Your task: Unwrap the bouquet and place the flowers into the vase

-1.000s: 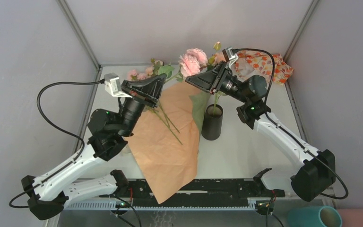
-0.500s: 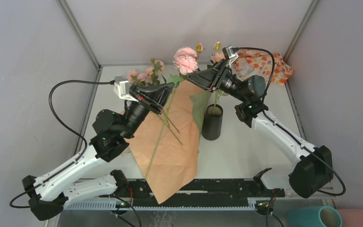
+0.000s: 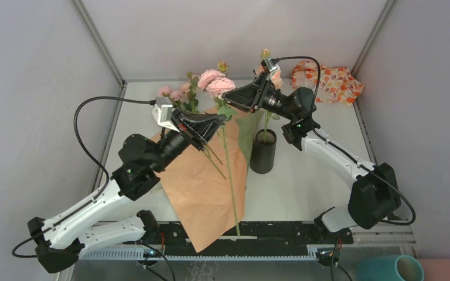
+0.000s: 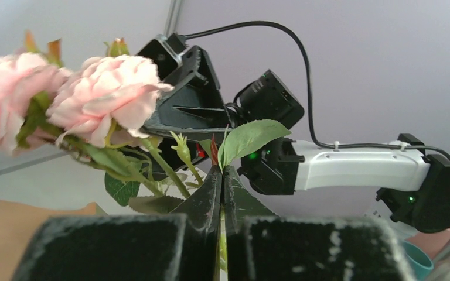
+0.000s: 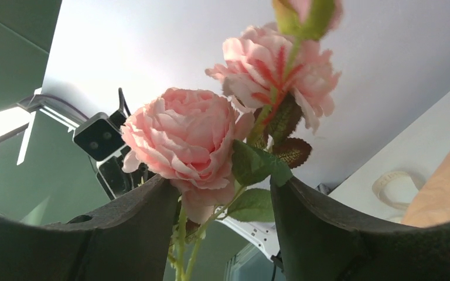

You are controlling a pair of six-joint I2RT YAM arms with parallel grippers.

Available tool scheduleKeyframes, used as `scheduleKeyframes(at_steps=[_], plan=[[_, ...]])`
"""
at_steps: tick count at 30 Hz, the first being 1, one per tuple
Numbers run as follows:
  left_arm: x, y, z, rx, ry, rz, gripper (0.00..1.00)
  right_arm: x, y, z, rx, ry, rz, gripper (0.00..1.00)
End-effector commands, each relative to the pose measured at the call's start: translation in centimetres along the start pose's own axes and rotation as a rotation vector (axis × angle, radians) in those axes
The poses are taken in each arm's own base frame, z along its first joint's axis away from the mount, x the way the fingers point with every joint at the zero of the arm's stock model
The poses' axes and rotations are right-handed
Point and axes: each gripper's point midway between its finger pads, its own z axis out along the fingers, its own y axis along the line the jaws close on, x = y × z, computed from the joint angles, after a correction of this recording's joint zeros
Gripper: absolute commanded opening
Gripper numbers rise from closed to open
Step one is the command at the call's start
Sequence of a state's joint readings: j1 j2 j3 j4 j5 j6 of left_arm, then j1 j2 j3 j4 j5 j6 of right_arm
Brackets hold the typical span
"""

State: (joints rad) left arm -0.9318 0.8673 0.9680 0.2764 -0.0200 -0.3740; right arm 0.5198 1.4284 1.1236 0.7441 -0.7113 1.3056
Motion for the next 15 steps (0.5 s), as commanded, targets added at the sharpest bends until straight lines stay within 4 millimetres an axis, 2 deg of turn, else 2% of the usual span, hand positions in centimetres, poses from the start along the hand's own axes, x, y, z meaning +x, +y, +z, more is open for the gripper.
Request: scheduleKeyframes(at_steps=[1, 4, 10, 15], plan=[[-1.5, -1.9, 0.0, 0.085, -0.018, 0.020, 0.02, 0.5, 2.8, 1.0, -0.085, 0.051, -0.028, 0.66], [-0.8, -2.2, 0.3, 0.104, 0.010, 0.027, 0.02, 1.1, 3.3, 1.6, -0.099, 0.080, -0.036, 0.64], [0.0, -2.1, 0.4, 0.111, 0.047, 0.045, 0.02, 2.1, 4.3, 2.1, -0.128, 0.140, -0.037, 0.52], [-0.6, -1.9, 0.1, 0.096, 0.037, 0.067, 0.03, 3.0, 5.0, 2.4, -0.128, 0.179, -0.048, 0.32]])
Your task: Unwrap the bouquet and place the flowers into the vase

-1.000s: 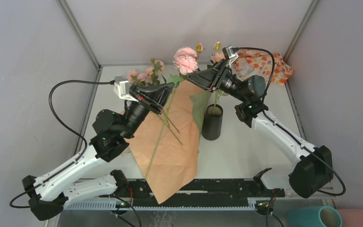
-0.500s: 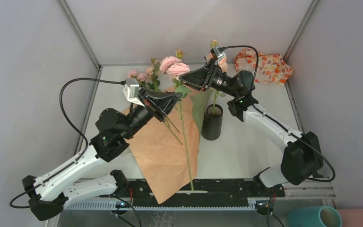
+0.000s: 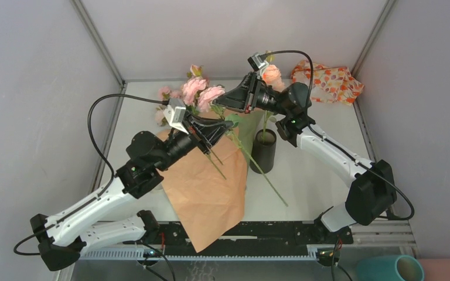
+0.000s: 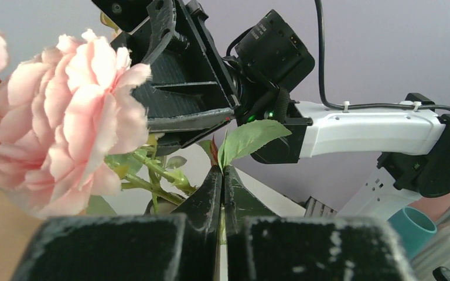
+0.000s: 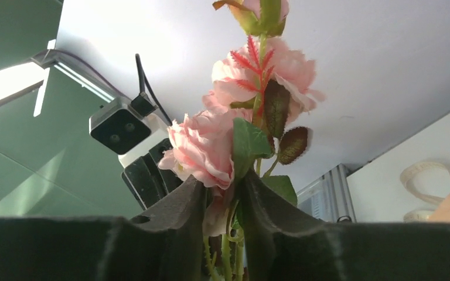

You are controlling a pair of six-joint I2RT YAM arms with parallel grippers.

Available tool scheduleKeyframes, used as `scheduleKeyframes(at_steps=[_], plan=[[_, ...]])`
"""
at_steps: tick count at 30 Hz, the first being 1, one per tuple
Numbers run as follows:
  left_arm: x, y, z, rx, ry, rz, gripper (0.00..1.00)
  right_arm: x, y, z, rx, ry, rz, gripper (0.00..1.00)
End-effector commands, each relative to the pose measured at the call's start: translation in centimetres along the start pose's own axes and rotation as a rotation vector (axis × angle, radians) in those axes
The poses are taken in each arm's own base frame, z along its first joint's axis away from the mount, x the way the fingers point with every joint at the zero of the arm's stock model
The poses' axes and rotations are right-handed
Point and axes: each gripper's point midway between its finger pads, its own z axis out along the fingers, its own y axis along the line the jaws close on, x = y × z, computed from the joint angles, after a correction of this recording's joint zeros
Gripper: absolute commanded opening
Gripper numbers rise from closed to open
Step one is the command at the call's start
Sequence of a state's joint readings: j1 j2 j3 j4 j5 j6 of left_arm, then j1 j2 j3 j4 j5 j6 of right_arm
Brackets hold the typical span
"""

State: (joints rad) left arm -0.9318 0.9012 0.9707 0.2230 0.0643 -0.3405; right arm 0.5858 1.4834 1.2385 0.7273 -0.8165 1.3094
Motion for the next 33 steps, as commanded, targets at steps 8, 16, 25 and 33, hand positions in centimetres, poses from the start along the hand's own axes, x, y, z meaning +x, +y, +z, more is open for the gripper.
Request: scheduleKeyframes(at_steps=[8, 16, 25, 33], plan=[[-4.3, -1.0, -1.2, 0.006, -0.093, 0.049, 0.12, 0.4, 2.0, 0.4, 0.004, 0.023, -0.068, 0.00], [-5.1, -0.8, -2.4, -0.017, -0.110, 0.055, 0.38, 0.0, 3.3, 0.0, 0.013, -0.007, -0.114, 0.00], [-5.8, -0.5, -4.7, -0.049, -0.138, 0.057, 0.71, -1.9, 8.4, -0.7, 0.037, -0.092, -0.362, 0.00], [-6.4, 0.8, -6.6, -0.123, -0.180, 0.068, 0.74, -4.6, 14.6, -3.7, 0.085, -0.342, -0.724, 0.00]])
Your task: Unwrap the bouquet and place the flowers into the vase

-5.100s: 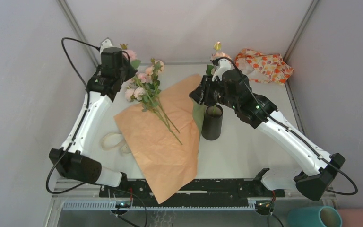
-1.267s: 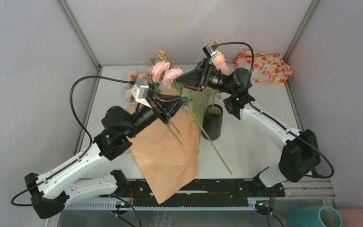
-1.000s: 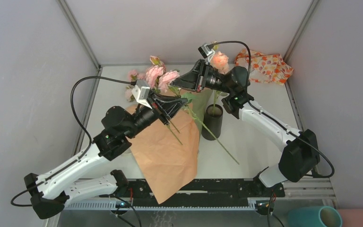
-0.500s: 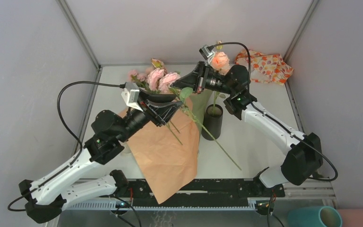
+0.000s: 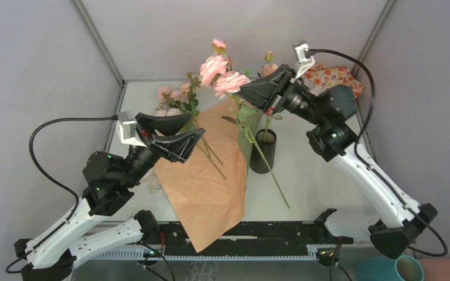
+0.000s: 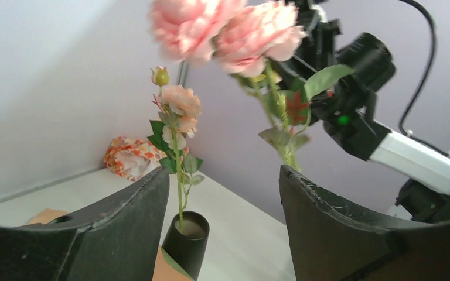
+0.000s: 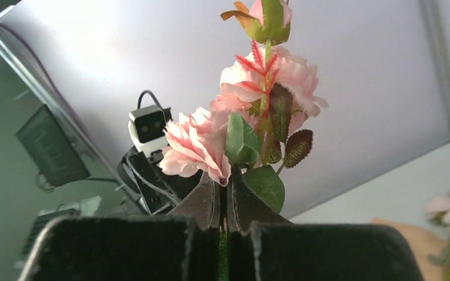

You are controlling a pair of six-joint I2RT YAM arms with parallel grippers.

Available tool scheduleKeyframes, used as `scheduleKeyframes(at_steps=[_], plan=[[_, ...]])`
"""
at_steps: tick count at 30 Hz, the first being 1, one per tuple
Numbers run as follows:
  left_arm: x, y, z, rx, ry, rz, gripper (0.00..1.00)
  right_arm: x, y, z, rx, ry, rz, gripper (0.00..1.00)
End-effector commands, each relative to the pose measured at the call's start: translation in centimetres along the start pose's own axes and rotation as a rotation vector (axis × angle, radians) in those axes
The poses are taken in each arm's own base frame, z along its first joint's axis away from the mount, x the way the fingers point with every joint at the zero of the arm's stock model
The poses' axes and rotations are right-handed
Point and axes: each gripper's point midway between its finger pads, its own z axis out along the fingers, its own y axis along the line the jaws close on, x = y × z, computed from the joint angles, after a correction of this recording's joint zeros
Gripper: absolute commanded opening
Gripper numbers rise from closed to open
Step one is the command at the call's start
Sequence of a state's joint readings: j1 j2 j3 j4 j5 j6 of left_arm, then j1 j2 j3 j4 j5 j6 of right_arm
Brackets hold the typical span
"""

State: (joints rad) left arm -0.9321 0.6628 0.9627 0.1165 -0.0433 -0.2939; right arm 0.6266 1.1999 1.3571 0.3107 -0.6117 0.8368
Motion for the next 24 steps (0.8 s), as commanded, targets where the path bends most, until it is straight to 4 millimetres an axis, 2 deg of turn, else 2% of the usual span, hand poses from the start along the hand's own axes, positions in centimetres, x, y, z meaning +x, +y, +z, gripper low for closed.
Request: scheduleKeyframes(at_steps=[1, 6, 9, 12, 16, 21, 24], plan=[[-0.3, 1.6, -0.6, -0.079, -0.028, 0.025, 0.74, -5.6, 3.7, -1.9, 0.050, -0.241, -0.327, 0.00], [0.8, 4.3, -0.5, -0.226, -0.019, 0.012, 0.74, -9.6, 4.4, -4.1, 0.175, -0.489, -0.543, 0.00], [1.7, 5.6, -0.5, -0.292, -0.012, 0.006, 0.74, -11.8, 4.2, -4.6, 0.233, -0.586, -0.642, 0.00], [2.5, 6.1, -0.4, -0.313, 0.004, 0.010, 0.74, -13.5, 3.0, -4.9, 0.309, -0.665, -0.738, 0.00], [2.9, 6.8, -0.8, -0.345, 0.017, 0.026, 0.75, -14.5, 1.8, -4.3, 0.349, -0.726, -0.828, 0.00], [2.7, 8.0, -1.9, -0.403, 0.006, 0.061, 0.75, -14.4, -0.7, -3.4, 0.424, -0.716, -0.936, 0.00], [2.7, 8.3, -2.2, -0.419, 0.007, 0.075, 0.75, -14.1, -1.6, -3.1, 0.450, -0.686, -0.977, 0.00]])
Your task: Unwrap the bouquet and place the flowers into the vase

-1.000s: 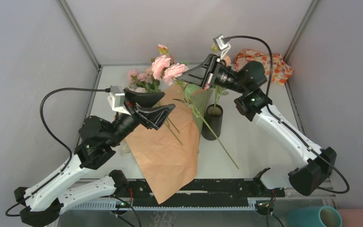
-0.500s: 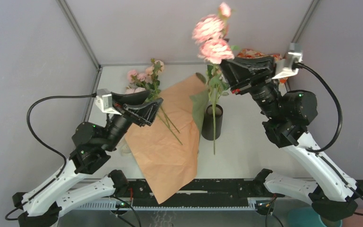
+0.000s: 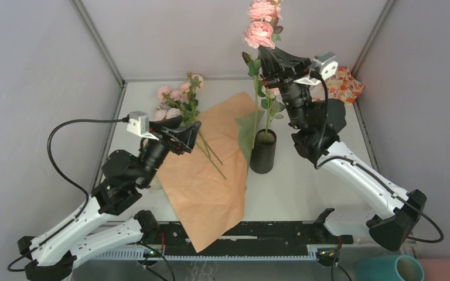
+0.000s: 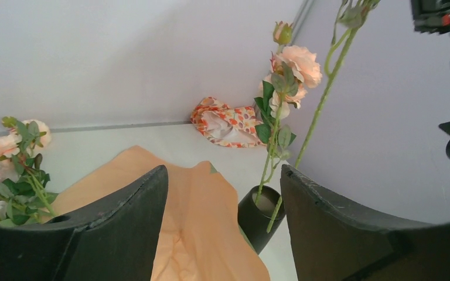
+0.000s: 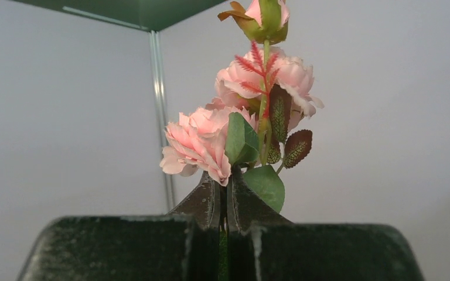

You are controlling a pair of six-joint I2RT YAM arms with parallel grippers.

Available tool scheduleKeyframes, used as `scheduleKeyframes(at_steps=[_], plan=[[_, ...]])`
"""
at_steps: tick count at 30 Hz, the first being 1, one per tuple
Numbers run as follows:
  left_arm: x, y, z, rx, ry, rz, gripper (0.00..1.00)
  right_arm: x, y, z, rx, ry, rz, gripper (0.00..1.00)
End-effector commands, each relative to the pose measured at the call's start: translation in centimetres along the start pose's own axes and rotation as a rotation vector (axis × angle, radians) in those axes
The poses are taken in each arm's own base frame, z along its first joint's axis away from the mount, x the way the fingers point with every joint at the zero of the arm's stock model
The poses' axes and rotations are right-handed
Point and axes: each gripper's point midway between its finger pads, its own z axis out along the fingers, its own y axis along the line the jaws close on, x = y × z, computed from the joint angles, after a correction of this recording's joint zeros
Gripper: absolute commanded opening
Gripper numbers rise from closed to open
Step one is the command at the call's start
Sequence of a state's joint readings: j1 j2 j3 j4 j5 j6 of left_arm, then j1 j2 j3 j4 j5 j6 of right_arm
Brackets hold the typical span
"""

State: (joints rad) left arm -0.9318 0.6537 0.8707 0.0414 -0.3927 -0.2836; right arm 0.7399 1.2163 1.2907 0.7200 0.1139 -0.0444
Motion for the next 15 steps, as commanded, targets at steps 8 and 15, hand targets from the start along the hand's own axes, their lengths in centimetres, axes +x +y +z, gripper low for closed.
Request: scheduleKeyframes(at_steps=[8, 15], plan=[[-1.0, 0.9, -0.1, -0.043, -0.037, 0.037, 0.75, -3.2, -1.3, 0.3, 0.030, -0.098, -0.211, 0.00], [-0.5, 1.1, 0.0, -0.047, -0.027, 0.035, 0.75, -1.0, -1.7, -0.8, 0.040, -0.044, -0.219, 0.00]])
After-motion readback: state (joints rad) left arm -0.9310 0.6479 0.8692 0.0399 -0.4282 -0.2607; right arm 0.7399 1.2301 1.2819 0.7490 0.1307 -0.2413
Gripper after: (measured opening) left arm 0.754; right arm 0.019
